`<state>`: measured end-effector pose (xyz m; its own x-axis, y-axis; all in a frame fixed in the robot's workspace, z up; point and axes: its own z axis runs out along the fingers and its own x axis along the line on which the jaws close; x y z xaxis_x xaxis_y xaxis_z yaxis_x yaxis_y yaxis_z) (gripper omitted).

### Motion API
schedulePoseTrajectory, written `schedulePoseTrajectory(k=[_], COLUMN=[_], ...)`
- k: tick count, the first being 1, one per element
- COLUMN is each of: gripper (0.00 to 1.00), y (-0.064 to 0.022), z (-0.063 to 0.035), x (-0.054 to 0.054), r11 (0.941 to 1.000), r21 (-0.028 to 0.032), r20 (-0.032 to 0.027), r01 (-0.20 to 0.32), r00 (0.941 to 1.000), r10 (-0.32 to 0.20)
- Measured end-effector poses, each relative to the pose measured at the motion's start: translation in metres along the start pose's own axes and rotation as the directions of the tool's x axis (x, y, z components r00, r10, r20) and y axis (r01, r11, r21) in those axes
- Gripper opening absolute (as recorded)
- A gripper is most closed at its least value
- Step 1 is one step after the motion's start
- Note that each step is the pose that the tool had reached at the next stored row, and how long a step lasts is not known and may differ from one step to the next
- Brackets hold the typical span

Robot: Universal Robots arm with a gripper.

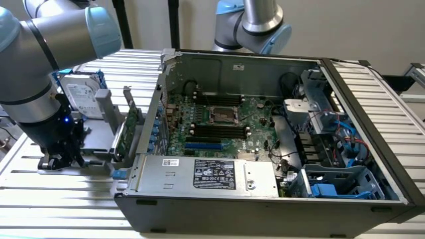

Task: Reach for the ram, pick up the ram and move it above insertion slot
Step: 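Pick up the ram and move it above insertion slot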

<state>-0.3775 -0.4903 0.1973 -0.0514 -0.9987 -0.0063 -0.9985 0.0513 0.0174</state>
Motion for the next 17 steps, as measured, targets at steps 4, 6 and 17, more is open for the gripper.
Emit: schedulePoseTrajectory(k=[4,6,17], gripper=[0.14,0.14,0.14], y=[0.0,0.0,0.0001], z=[0.0,0.0,-0.0045], x=[0.0,0.0,0.0], r11=[1.0,1.0,1.0], r21=[0.0001,0.0001,-0.0003], r20=[0.0,0.0001,0.0083], r01=[0.0,0.0,0.0], r00=[1.0,1.0,1.0], r10=[0.0,0.0,0.0])
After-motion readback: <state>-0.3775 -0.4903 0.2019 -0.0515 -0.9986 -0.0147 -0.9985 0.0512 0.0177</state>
